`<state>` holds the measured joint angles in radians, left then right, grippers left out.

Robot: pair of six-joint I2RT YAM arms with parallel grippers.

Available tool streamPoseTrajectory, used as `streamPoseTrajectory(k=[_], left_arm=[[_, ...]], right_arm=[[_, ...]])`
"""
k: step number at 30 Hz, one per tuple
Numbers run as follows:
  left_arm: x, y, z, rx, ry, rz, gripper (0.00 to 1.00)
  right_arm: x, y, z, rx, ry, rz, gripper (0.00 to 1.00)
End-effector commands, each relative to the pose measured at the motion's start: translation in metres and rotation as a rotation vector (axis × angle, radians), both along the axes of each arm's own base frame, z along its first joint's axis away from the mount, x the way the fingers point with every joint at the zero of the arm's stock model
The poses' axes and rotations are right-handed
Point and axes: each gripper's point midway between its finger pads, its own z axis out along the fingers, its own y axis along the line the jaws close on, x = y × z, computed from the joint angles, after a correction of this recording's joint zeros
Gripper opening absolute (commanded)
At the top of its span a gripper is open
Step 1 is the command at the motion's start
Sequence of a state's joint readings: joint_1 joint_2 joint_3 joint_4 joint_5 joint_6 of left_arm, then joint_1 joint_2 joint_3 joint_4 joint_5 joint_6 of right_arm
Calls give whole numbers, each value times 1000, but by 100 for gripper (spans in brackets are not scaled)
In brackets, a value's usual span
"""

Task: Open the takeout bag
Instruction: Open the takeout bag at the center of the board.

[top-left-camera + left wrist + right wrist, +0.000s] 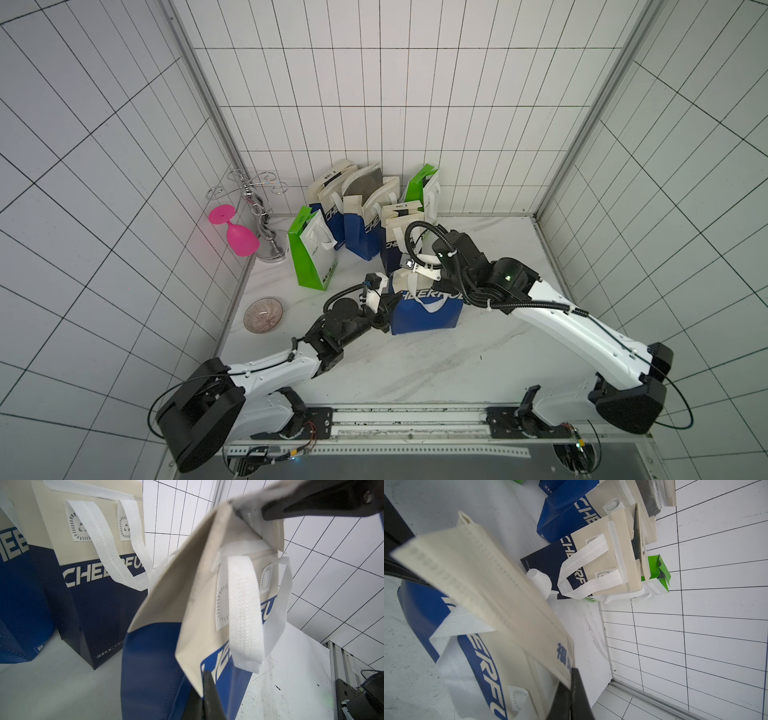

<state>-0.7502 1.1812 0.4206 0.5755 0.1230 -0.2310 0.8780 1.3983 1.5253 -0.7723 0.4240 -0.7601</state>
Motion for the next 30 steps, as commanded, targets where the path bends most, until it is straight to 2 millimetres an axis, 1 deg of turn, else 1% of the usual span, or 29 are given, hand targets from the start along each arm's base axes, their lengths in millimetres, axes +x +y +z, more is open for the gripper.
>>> streamPoseTrajectory(k=[1,7,14,19,23,28,30], left_arm=[[-3,9,-46,131,104,18,0],[-2,14,-54,160,121,40,0],[1,17,-63,198,137,57,0],[2,18,-69,221,142,63,0],[3,16,-71,230,147,60,0],[3,17,-73,241,146,64,0],[3,17,-72,238,146,60,0]], right_arm=[[15,-14,100,115,-246,-75,0],[22,-13,108,77,-297,-74,0],[28,-12,113,21,-344,-61,0],[28,-12,118,10,-374,-48,0],[27,-11,110,20,-355,-32,0],[21,-9,82,-31,-314,26,0],[19,-9,76,-7,-290,31,0]])
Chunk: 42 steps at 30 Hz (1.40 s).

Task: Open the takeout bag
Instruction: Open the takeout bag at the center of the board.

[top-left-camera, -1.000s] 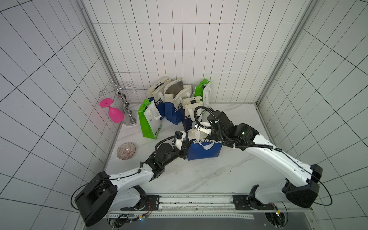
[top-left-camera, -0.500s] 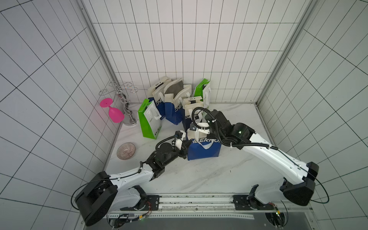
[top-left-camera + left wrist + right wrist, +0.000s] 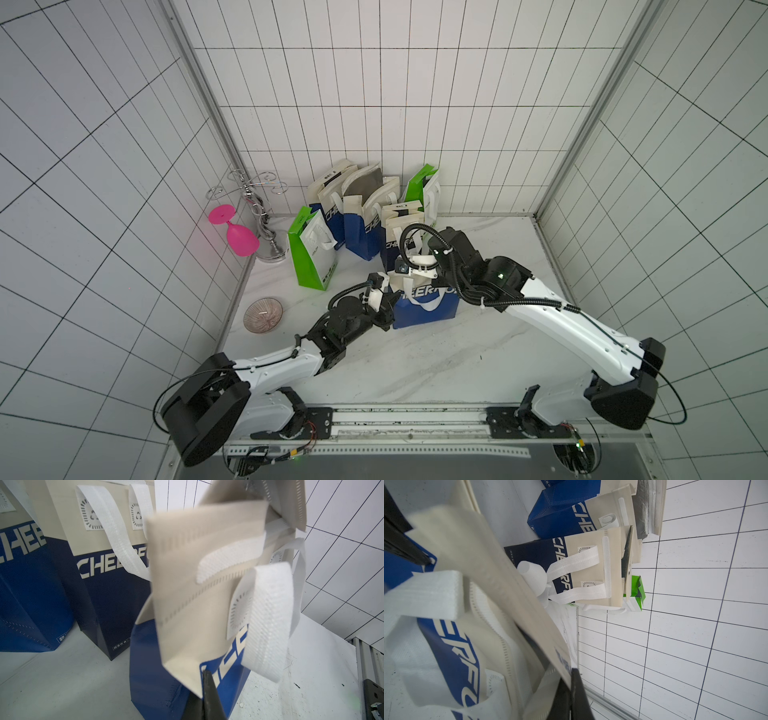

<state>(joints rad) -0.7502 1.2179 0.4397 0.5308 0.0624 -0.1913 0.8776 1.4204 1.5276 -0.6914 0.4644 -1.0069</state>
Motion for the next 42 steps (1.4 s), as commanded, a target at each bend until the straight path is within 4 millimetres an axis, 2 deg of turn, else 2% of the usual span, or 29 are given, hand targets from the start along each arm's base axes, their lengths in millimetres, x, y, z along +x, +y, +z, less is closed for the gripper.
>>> streamPoseTrajectory(k=[1,3,9,13,16,29,42], left_arm=[[-8,12,-56,156,140,9,0],[-9,11,-53,147,134,2,0],[-13,10,-44,117,121,-14,0],[-15,7,-40,94,115,-31,0],[-15,7,-40,92,116,-33,0],[-14,8,-39,88,114,-23,0],[-14,10,-39,87,115,-16,0]], right_arm=[[2,-15,62,189,-145,-50,0],[-2,-18,50,234,-85,-62,0],[-13,-24,-5,335,64,-113,0],[-16,-27,-26,382,98,-135,0],[-18,-27,-33,394,121,-143,0],[-30,-33,-61,426,205,-195,16],[-24,-42,-77,361,199,-253,14]])
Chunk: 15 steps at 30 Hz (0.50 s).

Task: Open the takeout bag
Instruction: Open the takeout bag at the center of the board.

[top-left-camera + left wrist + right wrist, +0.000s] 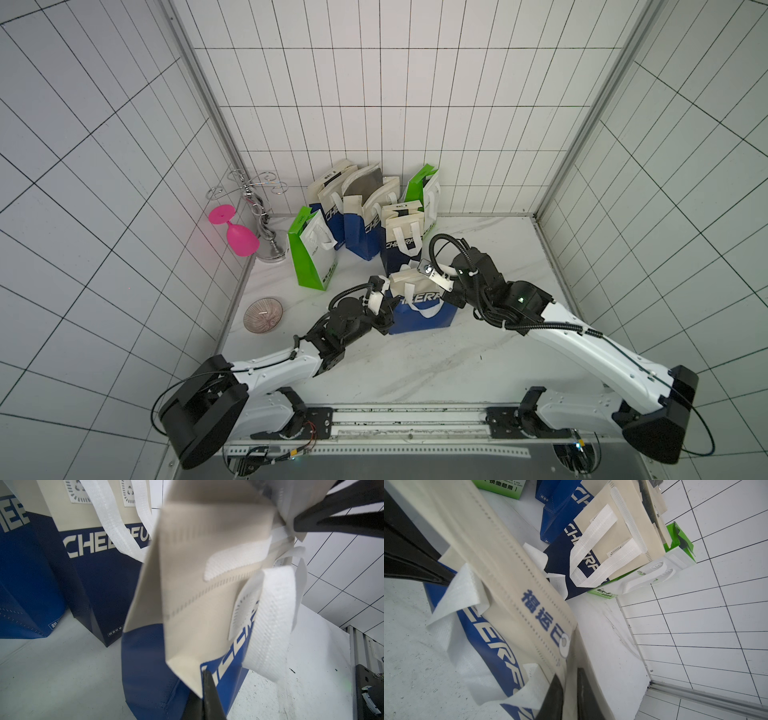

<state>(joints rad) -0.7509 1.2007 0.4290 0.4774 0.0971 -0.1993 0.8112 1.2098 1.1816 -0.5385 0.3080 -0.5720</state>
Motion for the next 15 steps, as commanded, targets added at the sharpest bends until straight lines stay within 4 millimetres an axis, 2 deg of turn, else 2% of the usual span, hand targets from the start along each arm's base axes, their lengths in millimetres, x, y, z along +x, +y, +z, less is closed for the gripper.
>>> streamPoseTrajectory(k=[1,2,4,7,15], left_arm=[[-5,10,-27,67,68,16,0],[-5,10,-27,67,68,16,0],[-5,10,-27,65,70,16,0],[-5,10,-27,68,68,18,0],[-4,13,-28,72,65,29,0]], right_arm=[[1,-14,-28,-60,44,-53,12],[1,-13,-28,-60,43,-51,10],[3,-12,-23,-54,35,-53,0],[4,-11,-10,-40,20,-55,0],[15,-19,53,-30,-106,-99,0]])
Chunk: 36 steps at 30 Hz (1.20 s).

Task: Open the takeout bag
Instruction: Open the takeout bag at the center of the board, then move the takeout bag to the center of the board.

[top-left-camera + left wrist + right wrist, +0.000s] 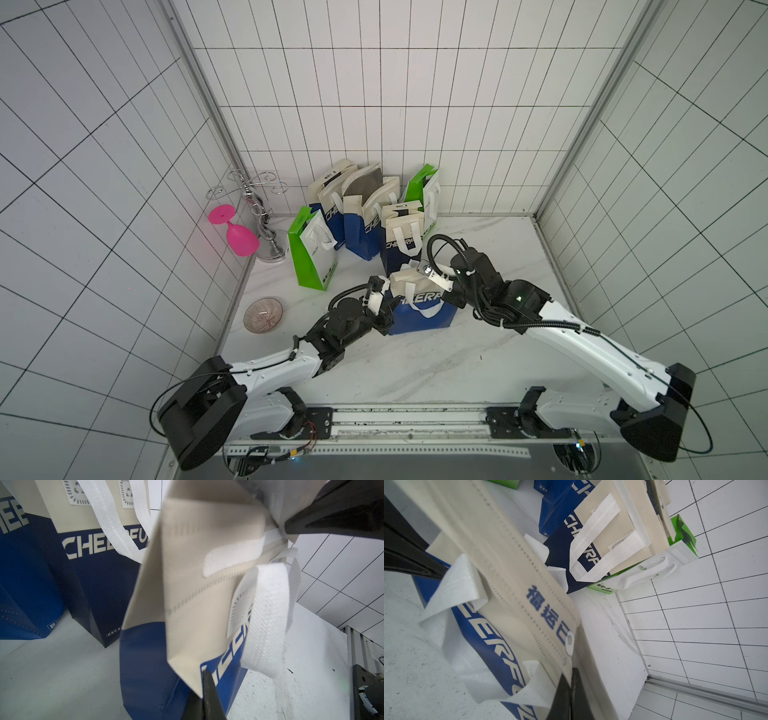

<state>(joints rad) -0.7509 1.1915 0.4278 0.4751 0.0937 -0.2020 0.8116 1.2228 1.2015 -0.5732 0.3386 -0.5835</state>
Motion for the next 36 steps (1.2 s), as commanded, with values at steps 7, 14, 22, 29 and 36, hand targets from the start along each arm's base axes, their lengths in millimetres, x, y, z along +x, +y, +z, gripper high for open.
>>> streamPoseTrajectory(k=[7,14,22,29,36], left_arm=[[-5,12,-31,88,70,24,0],[-4,14,-30,93,64,30,0],[-5,14,-31,98,64,26,0],[-5,15,-34,111,66,29,0],[-4,16,-36,118,70,32,0]], right_arm=[[25,-17,96,40,-191,-105,0],[33,-19,120,29,-224,-116,0],[39,-22,134,25,-257,-138,0],[40,-24,148,30,-284,-148,0],[40,-22,148,31,-283,-134,0]])
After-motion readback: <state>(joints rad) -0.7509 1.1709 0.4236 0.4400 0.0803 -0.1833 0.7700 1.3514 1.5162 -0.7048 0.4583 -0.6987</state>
